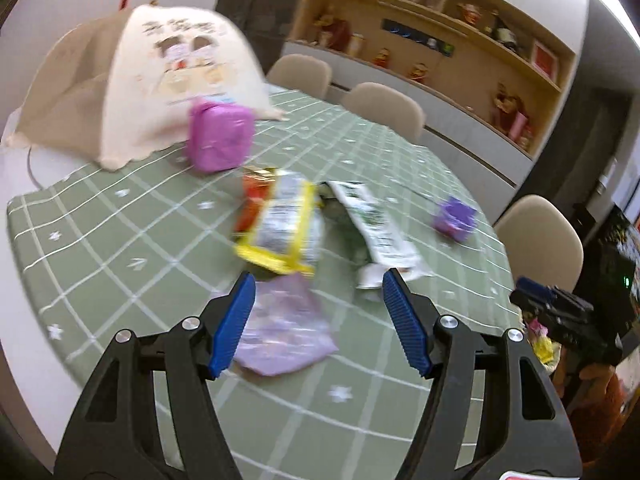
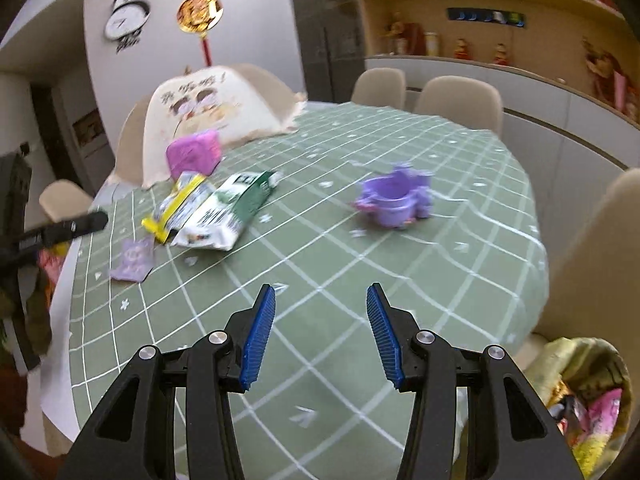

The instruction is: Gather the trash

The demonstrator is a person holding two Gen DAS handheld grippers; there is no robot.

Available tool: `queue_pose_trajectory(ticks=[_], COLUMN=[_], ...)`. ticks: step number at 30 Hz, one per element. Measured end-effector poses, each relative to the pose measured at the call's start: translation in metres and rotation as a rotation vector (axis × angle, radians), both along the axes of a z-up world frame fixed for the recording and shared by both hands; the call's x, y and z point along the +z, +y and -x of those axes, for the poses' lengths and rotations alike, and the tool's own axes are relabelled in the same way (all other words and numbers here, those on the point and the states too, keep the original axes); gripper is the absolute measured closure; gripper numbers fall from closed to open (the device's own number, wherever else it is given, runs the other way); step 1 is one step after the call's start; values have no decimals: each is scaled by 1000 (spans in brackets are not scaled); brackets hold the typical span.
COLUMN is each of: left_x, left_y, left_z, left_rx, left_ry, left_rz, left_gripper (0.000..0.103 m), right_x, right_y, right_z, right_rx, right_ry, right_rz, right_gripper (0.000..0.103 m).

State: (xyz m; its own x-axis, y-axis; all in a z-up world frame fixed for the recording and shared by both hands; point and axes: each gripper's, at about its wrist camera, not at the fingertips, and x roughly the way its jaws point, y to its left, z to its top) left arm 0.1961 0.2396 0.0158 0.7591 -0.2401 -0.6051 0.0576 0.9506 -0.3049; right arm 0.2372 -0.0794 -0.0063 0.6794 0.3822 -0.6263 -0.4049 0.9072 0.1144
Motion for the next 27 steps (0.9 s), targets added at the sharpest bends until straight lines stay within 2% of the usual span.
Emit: queue_pose_trajectory(ticks=[5, 7, 10, 16, 19, 21, 22, 23, 27], left_x=[-10, -11, -12, -19, -27, -30, -30, -29, -19], left_y=[23, 20, 9, -25, -31, -32, -32, -31, -21], left_z=[-21, -32, -53, -95, -113, -118, -117, -116, -96], left_rx=[11, -3, -10, -17, -1, -1, -4, -13, -40], left_ry=[55, 61, 67, 81, 113, 122, 116, 113, 89], left_rz=[36, 19, -51, -240, -276, -268, -256, -239, -143], left_gripper=[40, 40, 40, 40, 40, 42, 56, 63, 66], right_x=[-7, -9, -13, -18, -18, -18, -17, -15, -7], right_y=[23, 29, 34, 37, 34, 32, 31, 30, 33], right_z=[-4, -6, -8, -7, -9, -11, -12, -13, -18], right_rx=[29, 37, 43, 47, 37, 30, 27, 25, 24], right_ry=[13, 27, 39, 35, 40, 44, 45, 45, 34], right_rz=[7, 1, 5, 47, 43, 34, 29, 27, 13], right_gripper=[58, 58, 58, 58, 58, 58, 58, 58, 58])
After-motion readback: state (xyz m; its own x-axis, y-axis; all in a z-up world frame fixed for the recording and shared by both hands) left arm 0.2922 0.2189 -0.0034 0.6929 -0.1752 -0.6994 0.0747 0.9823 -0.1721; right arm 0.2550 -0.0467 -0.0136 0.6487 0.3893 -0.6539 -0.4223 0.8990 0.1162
